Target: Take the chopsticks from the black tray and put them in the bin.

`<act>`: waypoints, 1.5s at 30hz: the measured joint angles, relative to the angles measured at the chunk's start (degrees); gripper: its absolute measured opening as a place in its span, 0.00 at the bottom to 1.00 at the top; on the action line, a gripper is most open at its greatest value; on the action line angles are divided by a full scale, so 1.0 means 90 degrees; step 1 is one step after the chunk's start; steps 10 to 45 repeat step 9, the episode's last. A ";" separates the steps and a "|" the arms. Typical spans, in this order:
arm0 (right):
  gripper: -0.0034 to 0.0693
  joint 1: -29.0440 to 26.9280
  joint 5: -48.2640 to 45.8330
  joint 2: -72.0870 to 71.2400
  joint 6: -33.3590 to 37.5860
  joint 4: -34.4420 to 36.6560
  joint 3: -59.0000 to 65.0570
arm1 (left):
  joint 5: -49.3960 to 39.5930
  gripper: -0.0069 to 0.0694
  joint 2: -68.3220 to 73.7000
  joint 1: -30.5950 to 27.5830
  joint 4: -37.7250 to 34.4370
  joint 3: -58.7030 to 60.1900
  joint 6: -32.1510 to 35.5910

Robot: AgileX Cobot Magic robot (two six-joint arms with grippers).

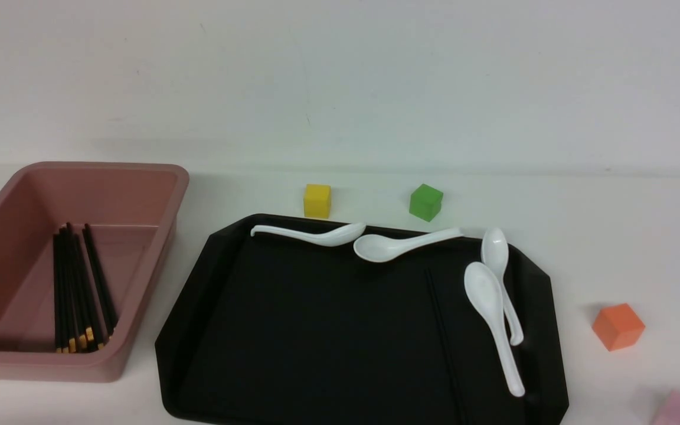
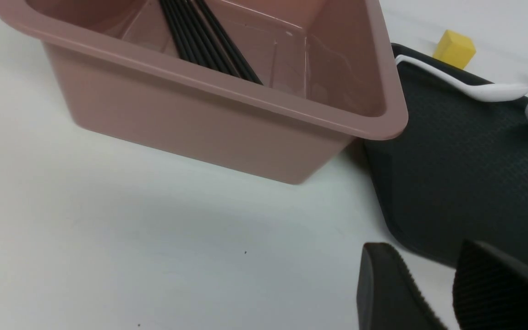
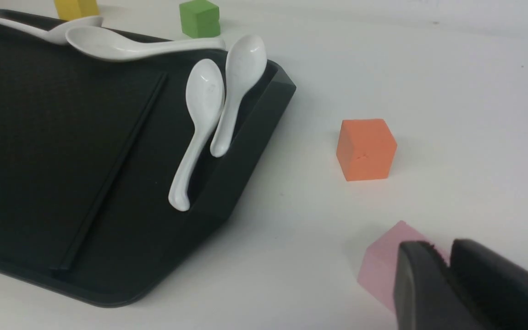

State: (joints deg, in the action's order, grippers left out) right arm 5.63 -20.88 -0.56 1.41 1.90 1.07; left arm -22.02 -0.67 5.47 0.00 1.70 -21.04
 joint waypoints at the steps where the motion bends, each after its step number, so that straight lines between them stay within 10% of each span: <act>1: 0.21 0.0000 0.0000 0.0000 0.0000 0.0000 0.0000 | 0.0000 0.40 0.0000 0.0000 0.0000 0.0000 0.0000; 45: 0.23 0.0000 0.0000 0.0000 0.0000 0.0000 0.0000 | 0.0000 0.40 0.0000 0.0000 0.0000 0.0000 0.0000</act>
